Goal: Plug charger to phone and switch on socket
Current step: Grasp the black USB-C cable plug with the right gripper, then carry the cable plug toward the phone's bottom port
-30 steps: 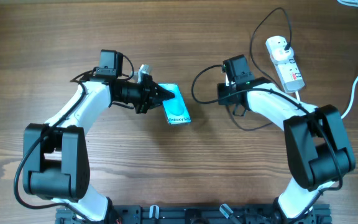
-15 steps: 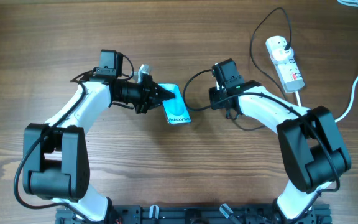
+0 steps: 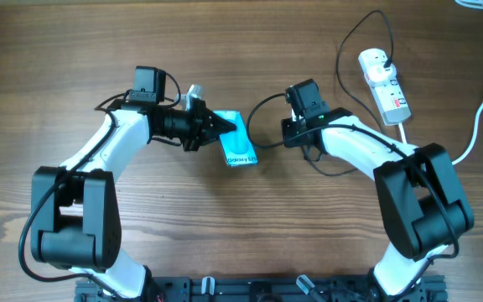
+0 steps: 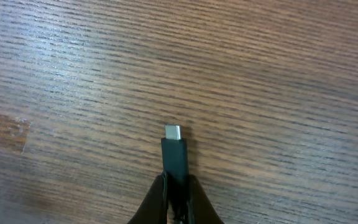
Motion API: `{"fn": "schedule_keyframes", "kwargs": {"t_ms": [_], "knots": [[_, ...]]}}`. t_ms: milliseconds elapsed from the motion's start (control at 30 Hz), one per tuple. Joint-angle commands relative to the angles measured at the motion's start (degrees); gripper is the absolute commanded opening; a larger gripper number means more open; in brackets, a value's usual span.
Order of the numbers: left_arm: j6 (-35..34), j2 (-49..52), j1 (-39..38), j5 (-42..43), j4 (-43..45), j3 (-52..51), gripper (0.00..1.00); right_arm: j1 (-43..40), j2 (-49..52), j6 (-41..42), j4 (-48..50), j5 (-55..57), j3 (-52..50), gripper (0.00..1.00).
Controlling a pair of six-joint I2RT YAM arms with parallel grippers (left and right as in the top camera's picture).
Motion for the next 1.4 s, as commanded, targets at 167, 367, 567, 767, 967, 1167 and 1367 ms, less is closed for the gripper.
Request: {"fn": "schedule_keyframes", "kwargs": {"t_ms": [167, 367, 567, 767, 967, 1167, 1367], "knots": [[3.1, -0.4, 0.0, 1.7, 8.7, 0.3, 0.04, -4.3, -2.9, -7.3, -12.2, -32.3, -3.3, 0.04], [3.1, -0.4, 0.0, 8.8, 22.0, 0.3, 0.04, -10.8, -11.5, -18.5, -20.4, -48.8, -3.3, 0.04], [3.1, -0.4, 0.0, 11.6, 28.3, 0.3, 0.03, -12.3, -14.8, -26.5, -24.2, -64.4, -3.3, 0.04], [1.1, -0.4, 0.0, 12.9, 37.2, 0.3, 0.04, -12.3, -14.8, -36.3, -25.6, -84.0, -3.5, 0.04], [-8.0, -0.4, -0.7, 12.8, 48.3, 0.3, 0.04, -12.3, -14.7, -37.2, -20.7, -90.6, -3.5, 0.04], [-22.4, -0.4, -2.3, 12.3, 69.0, 0.3, 0.04, -11.0, -14.7, -26.5, -12.3, -90.1, -3.5, 0.04], [-27.1, -0.4, -2.1, 12.3, 70.0, 0.3, 0.04, -8.8, -14.7, -6.8, 5.6, -82.2, -3.5, 0.04]]}}
